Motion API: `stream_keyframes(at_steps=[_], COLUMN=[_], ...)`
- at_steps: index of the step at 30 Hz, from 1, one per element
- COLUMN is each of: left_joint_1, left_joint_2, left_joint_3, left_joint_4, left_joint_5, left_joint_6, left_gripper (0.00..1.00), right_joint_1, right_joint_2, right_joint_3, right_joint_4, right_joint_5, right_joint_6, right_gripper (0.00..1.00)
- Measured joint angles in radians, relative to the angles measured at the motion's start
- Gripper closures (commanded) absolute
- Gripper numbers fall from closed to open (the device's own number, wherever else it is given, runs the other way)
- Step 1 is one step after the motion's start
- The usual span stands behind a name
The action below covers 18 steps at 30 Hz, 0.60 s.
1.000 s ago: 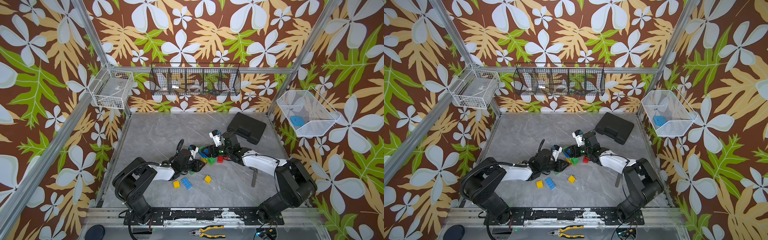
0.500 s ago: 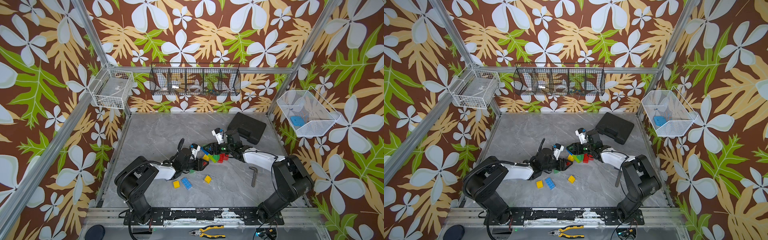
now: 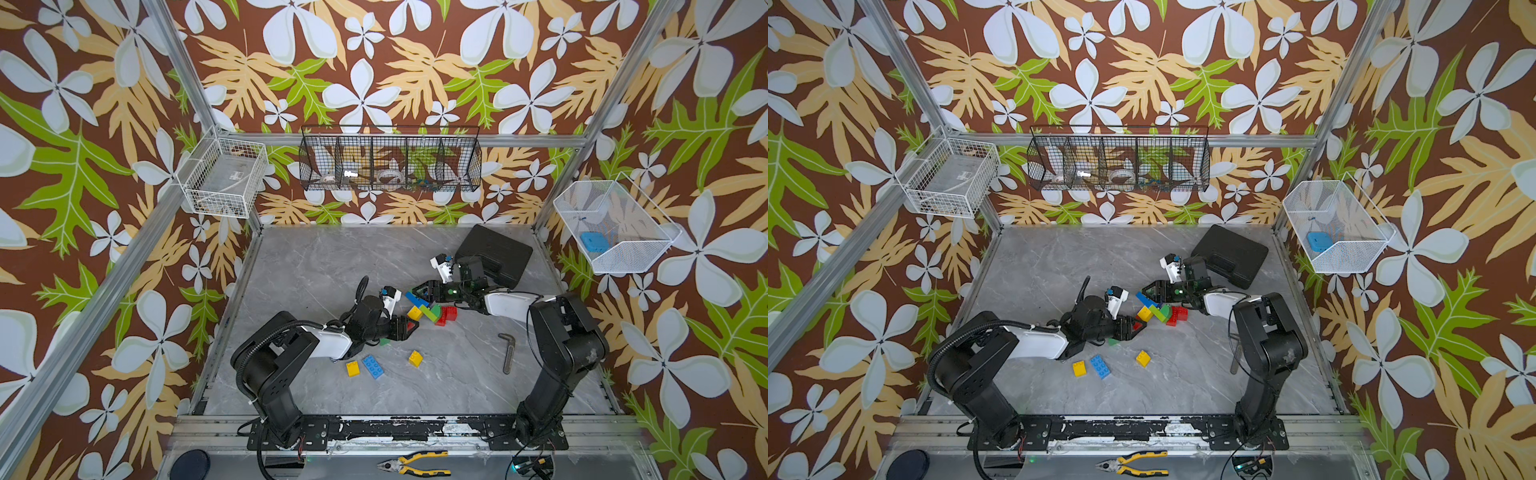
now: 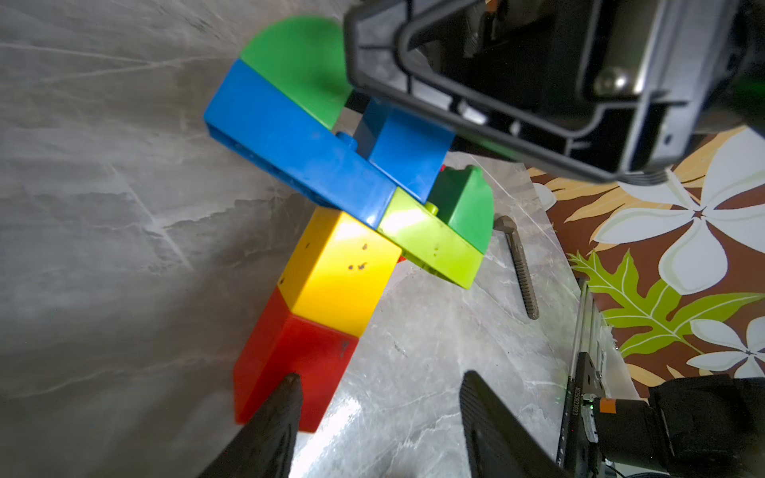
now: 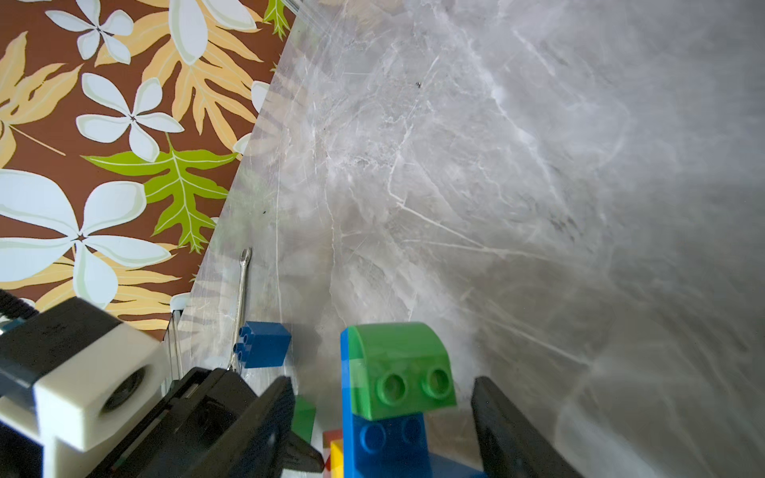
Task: Assemble a fork with lego
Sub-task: Place the lego brick at the center of the board.
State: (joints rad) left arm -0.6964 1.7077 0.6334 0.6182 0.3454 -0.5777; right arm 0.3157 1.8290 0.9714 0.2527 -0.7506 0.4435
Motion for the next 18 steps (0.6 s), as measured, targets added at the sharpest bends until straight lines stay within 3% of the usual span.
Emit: stream_keyframes(at_steps=[15, 18], left_joint_1=[0.0, 0.0], left_joint_2=[-0.033, -0.074], left_joint_3=[-0.032, -0.043], left_joint_4=[-0.002, -0.061], left_joint_5=[-0.043, -0.074], left_joint_6=[-0.019, -0.019], left_gripper=[0.36, 0.44], right_joint_1=[-0.007, -0.006], right_joint_2=[0.285, 0.281], right_joint_3=[0.338, 0.382], right_joint_4=[-0.161, -0.216], right_joint_5=[-0.111, -0.07], right_joint_6=[-0.111, -0.135], right_gripper=[0.27, 0.27])
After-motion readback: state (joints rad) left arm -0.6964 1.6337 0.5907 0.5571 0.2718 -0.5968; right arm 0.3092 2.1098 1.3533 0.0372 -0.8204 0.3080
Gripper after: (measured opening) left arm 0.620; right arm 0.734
